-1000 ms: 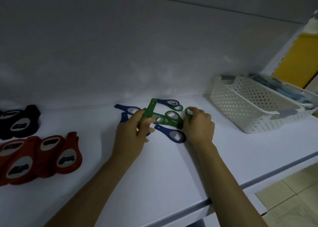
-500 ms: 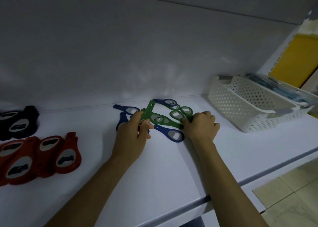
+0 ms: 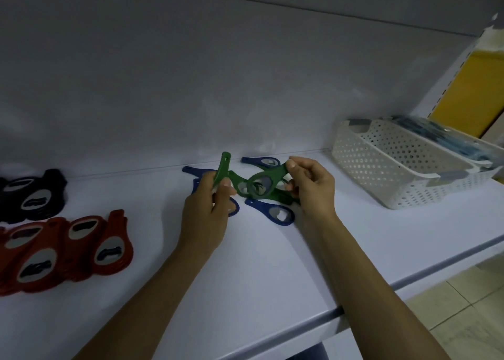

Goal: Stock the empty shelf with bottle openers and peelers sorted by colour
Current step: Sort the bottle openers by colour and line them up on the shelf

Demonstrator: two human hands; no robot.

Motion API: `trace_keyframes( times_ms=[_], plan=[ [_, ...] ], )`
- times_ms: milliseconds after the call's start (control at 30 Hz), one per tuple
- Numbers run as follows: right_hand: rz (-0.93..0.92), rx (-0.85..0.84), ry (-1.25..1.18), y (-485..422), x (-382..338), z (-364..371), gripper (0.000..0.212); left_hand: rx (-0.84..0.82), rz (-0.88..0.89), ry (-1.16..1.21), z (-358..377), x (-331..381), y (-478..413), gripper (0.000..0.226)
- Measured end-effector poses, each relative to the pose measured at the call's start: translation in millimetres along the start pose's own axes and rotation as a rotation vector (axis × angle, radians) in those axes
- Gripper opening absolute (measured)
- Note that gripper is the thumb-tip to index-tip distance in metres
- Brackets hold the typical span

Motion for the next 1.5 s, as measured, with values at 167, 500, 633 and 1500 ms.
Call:
trace_keyframes(
  times_ms=[167,500,633,1500],
  plan=[
    [0.026,-0.417,-0.119,12.2,-0.2,44.4,0.009,-0.074,0.035,0.022,7.9,7.0,0.7,0.022],
    [-0.141,0.074,0.986,2.9,-6.9,-1.4,0.021,-0.116,0.022,-0.1,12.0,-5.0,0.7,0.028],
    [-0.149,0.044,1.508,0.2,2.2,-0.4,0.026,-0.086,0.023,-0.062,8.4,-4.5,0.0,0.018],
    [-1.147,-0.296,0.873,92.3,-63.2,91.3,0.033,-0.216,-0.547,0.892,40.7,-30.3,9.1,0.025]
  ],
)
Point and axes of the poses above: each hand's wrist, its own y-axis away from the middle knuckle, its own z-axis out of the palm, x = y × z, the point moved 10 cm from there along -y, towards the middle knuckle, and after that the axes turned 5 degrees about y, right-handed, at the moved point
